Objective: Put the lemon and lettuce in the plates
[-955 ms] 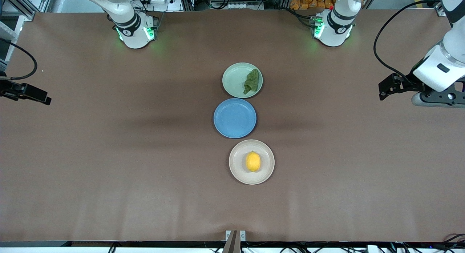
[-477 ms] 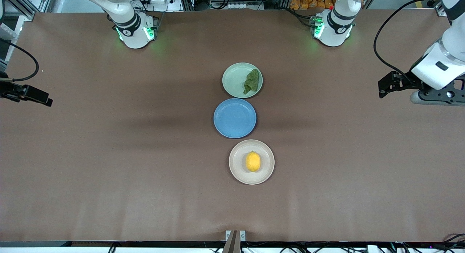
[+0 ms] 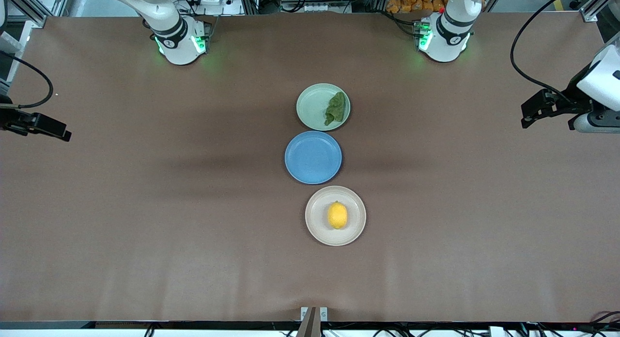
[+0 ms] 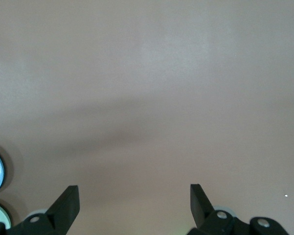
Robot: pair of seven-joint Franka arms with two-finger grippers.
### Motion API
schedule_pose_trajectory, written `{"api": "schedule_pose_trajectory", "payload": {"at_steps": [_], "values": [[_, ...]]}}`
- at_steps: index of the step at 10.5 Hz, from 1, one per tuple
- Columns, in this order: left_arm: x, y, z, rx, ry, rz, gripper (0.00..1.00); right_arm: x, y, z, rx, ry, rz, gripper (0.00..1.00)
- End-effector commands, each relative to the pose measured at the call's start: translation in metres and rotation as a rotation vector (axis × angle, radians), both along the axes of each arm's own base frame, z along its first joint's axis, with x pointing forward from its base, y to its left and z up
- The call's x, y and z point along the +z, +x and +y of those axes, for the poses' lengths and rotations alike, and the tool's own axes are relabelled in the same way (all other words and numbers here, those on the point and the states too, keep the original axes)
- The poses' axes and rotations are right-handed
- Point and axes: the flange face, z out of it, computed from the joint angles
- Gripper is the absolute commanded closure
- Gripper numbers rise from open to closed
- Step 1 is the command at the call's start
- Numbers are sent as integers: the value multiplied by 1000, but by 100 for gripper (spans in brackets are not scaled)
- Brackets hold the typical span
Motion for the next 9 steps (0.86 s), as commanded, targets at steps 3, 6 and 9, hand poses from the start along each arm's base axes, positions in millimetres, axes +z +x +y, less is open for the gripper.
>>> {"api": "schedule_pose_trajectory", "payload": {"at_steps": [3, 6, 9], "values": [[4, -3, -2, -13, -12, 10, 0, 1, -11, 6, 20, 9, 11, 0], [2, -2, -5, -9, -12, 14, 0, -6, -26, -2, 11, 22, -15, 0], [1, -2, -6, -11, -12, 16, 0, -7, -26, -1, 13, 25, -13, 0]]}}
